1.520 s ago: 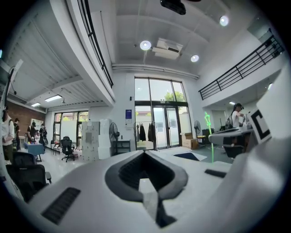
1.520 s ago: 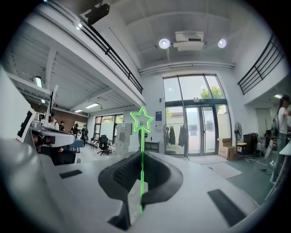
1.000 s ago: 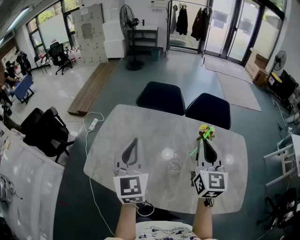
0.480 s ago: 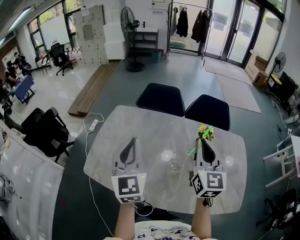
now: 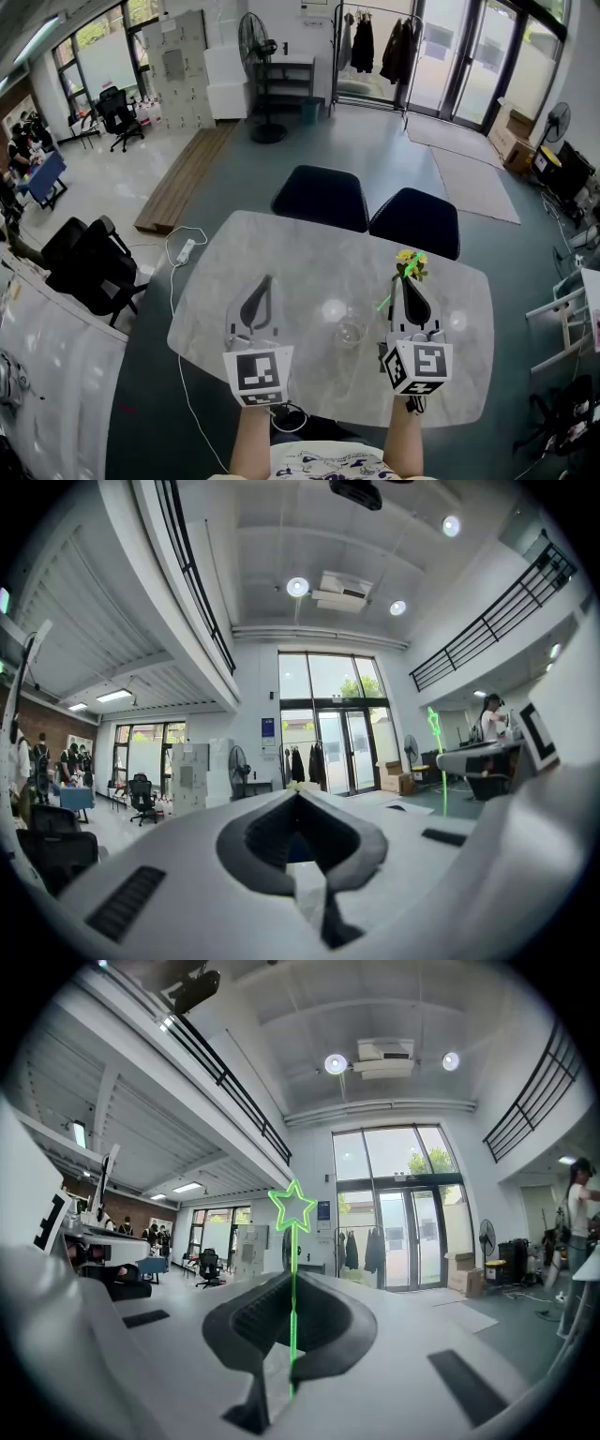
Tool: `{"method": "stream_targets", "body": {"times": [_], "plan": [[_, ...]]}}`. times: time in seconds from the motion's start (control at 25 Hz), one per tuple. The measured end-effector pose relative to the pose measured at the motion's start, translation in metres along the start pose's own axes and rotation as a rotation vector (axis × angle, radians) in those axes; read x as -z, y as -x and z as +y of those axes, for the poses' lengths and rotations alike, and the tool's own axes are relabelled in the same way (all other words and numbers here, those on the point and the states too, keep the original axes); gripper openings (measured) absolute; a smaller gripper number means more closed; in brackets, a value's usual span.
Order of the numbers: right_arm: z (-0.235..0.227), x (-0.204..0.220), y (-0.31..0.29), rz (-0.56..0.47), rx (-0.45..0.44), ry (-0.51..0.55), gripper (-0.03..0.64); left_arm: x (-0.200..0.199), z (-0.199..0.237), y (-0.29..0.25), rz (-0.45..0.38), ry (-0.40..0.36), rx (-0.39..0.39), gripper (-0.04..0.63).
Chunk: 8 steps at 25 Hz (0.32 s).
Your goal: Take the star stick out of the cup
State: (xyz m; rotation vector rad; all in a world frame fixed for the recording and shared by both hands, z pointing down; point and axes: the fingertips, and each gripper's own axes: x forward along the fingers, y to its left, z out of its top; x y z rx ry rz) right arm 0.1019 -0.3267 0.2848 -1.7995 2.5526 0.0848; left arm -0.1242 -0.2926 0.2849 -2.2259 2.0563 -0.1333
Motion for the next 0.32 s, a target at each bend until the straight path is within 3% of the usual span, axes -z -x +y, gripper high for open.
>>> {"method": "stream_targets", "body": {"times": [0.32], "plan": [[-0.0030,-0.0003,-0.0029,0.006,0.004,0.001,0.026,-0.0025,-0.0017,-0.0047,0.000,-0.004,0.004,0.002]]}}
